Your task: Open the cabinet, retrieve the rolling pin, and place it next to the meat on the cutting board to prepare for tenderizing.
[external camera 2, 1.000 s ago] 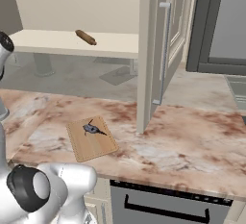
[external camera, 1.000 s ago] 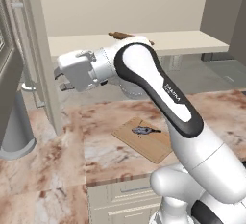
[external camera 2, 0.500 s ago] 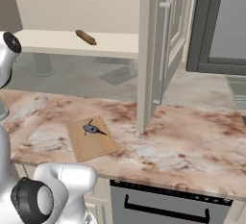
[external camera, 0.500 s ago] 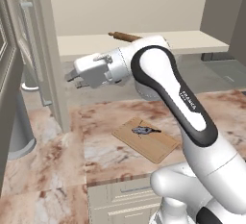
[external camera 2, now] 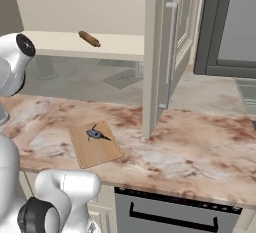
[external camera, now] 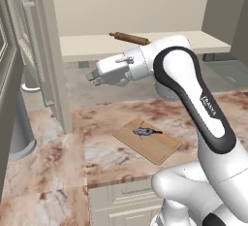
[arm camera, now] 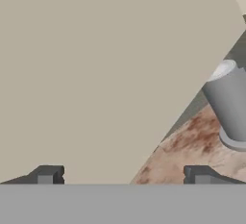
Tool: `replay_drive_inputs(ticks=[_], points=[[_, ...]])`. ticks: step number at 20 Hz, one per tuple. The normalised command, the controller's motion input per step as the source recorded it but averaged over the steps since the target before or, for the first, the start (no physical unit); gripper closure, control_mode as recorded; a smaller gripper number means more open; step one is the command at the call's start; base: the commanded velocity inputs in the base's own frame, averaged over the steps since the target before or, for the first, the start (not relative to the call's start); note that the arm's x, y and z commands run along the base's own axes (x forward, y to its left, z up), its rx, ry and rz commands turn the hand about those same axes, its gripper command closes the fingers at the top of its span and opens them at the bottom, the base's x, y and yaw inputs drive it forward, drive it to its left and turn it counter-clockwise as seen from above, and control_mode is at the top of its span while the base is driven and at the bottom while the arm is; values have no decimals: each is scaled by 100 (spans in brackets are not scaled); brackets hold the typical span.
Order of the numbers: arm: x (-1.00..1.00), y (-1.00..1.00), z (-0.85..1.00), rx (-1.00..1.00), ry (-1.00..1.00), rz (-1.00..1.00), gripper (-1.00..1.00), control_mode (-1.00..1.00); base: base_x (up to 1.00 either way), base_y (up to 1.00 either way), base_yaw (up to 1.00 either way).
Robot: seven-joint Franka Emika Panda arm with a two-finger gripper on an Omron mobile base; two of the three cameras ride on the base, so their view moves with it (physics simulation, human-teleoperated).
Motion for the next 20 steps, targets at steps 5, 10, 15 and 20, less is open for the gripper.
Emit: replay_drive_inputs(ticks=[5, 10, 15, 20], points=[[0, -42, 11, -1, -3, -6, -100, -100, 0, 0, 0], [0, -52, 19, -6, -3, -9, -100, -100, 0, 0, 0], [0, -62, 23, -9, -1, -11, -100, -100, 0, 0, 0], [0, -60, 17, -10, -1, -13, -100, -100, 0, 0, 0]])
